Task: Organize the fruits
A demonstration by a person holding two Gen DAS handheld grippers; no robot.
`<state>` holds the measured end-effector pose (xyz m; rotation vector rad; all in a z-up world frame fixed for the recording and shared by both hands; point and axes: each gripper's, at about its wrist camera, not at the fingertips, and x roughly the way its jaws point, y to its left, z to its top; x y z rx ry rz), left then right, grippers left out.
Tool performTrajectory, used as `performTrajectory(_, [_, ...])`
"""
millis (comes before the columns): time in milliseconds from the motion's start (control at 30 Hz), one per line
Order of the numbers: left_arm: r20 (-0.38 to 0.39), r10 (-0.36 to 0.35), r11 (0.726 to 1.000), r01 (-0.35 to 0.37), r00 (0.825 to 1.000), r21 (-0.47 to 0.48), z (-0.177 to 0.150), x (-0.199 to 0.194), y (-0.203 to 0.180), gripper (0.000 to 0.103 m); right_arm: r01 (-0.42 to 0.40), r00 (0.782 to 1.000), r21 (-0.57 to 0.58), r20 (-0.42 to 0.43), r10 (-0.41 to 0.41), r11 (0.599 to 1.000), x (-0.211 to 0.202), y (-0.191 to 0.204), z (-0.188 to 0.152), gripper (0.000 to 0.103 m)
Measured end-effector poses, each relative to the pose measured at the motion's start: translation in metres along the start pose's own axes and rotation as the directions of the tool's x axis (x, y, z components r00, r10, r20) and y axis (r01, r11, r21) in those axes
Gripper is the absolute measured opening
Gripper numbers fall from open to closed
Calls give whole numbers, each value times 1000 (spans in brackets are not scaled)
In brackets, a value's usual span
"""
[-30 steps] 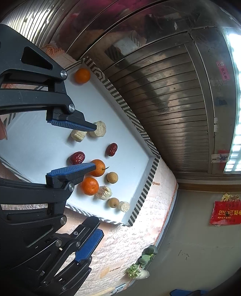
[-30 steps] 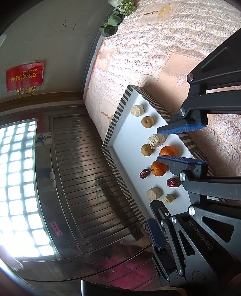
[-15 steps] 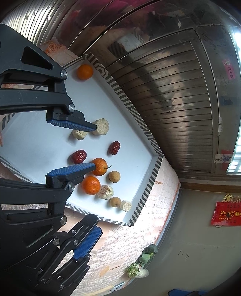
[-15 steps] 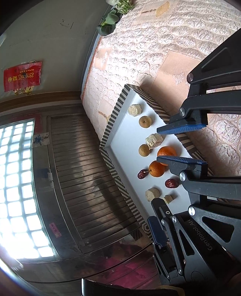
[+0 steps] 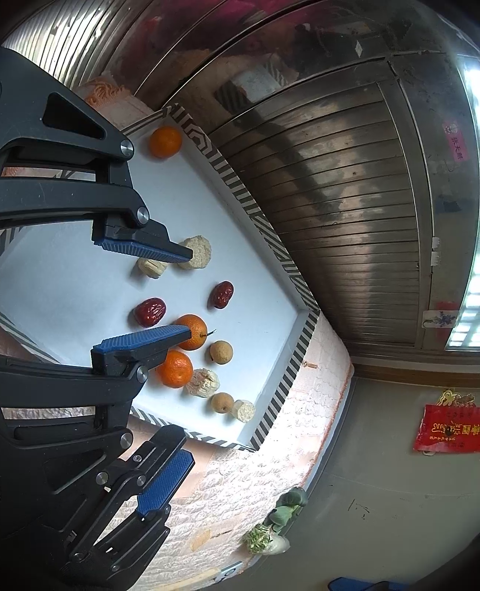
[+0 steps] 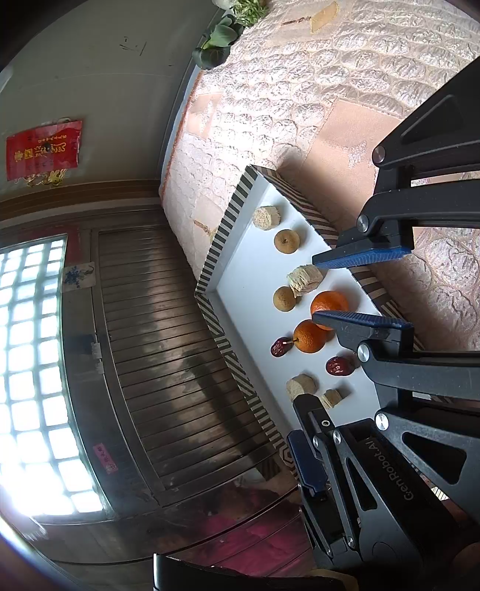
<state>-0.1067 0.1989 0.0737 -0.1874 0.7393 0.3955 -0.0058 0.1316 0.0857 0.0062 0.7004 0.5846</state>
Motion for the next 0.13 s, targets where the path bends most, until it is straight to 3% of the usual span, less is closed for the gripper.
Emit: performTrajectory(133, [-6,-11,1000,11,1000,5,1,-1,-3,35,0,1000,-2,-2,0,1000,-2,1,1,22])
